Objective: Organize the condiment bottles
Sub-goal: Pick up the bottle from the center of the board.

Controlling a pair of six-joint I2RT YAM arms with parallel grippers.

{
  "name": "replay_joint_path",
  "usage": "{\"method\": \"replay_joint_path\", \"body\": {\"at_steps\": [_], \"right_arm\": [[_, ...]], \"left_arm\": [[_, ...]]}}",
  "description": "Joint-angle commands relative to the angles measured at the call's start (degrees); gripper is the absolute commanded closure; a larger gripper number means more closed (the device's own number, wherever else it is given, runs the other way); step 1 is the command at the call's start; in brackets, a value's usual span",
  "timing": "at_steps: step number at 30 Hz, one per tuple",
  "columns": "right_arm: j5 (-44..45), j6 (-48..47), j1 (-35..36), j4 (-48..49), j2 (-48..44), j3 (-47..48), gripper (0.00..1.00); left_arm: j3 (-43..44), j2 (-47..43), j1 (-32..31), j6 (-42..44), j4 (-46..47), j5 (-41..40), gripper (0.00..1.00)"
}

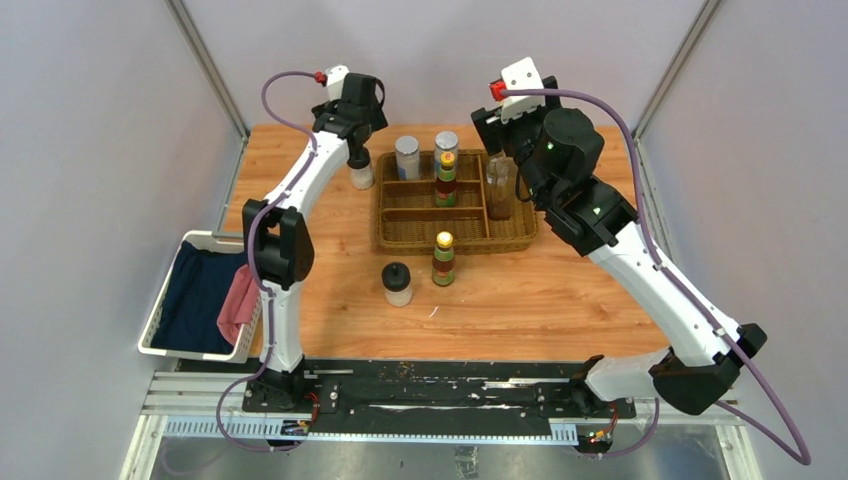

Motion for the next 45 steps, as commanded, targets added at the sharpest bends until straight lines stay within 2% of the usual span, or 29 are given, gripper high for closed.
{"method": "replay_joint_path", "body": {"at_steps": [1,12,29,45], "right_arm": [[0.86,1.04,-0.53,0.89,-1.88,-0.45,0.24],[0.06,1.18,-0.62,1.07,-0.69,-0.78,0.24],[-2.21,0.88,-0.55,1.02,-0.79,-0.24,0.24],[-3.48,0.89,-0.53,2.41,-0.82,-1.5,0.24]], "left_arm": [[-1.41,0.71,-0.12,0.34,-0.74,0.31,0.0],[-11.22,-3.61,-0.09,3.75,3.97,-1.06,0.0],[-15.39,-4.03,-0.04,6.75,7.94,-0.54,0.0],[-13.9,-0.4,-0.04,8.18,8.23,0.54,0.0]]}}
